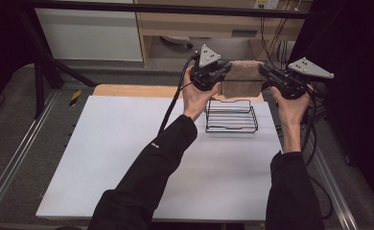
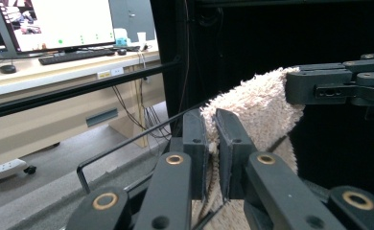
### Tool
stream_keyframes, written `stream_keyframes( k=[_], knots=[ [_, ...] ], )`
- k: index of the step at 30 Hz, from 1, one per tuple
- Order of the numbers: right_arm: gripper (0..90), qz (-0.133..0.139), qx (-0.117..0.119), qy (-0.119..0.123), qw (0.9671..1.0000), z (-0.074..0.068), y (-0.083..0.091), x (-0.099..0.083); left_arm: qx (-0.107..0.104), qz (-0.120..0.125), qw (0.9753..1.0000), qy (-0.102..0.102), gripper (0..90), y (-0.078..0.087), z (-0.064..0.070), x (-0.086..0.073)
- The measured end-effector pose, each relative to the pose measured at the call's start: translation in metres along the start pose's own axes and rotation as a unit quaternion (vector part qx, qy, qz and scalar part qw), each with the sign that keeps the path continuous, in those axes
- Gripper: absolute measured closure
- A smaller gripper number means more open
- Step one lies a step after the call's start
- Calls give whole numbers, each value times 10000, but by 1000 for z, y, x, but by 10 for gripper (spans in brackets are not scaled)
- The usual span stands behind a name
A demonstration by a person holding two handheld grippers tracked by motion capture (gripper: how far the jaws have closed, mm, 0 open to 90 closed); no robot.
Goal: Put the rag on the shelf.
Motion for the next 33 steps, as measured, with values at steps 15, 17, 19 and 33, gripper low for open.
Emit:
stream_keyframes(
  k=[15, 17, 19, 33],
  knots=[
    [840, -373, 71, 16, 9993, -6, 19, -11, -195, -446, 9988, -80, 810, 7, 15, -11],
    [840, -420, 72, 2, 9991, -7, 20, -13, -204, -480, 9986, -70, 806, 7, 17, -12],
    [841, -455, 74, -4, 9989, -8, 20, -15, -230, -505, 9985, -27, 802, 7, 17, -14],
    [843, -543, 177, 35, 9984, -10, 22, -27, -287, -413, 9982, 338, 751, 23, 9, 11]
  ],
)
Point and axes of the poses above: each handheld gripper's, and its own axes: y roughly backward along the jaws, x roughly out of its top, z roughly to its right, the point moved 1 cm from there along -y, roughly forward along the jaws, and after that the axes turned 8 degrees about -x, right-handed, at the moved point
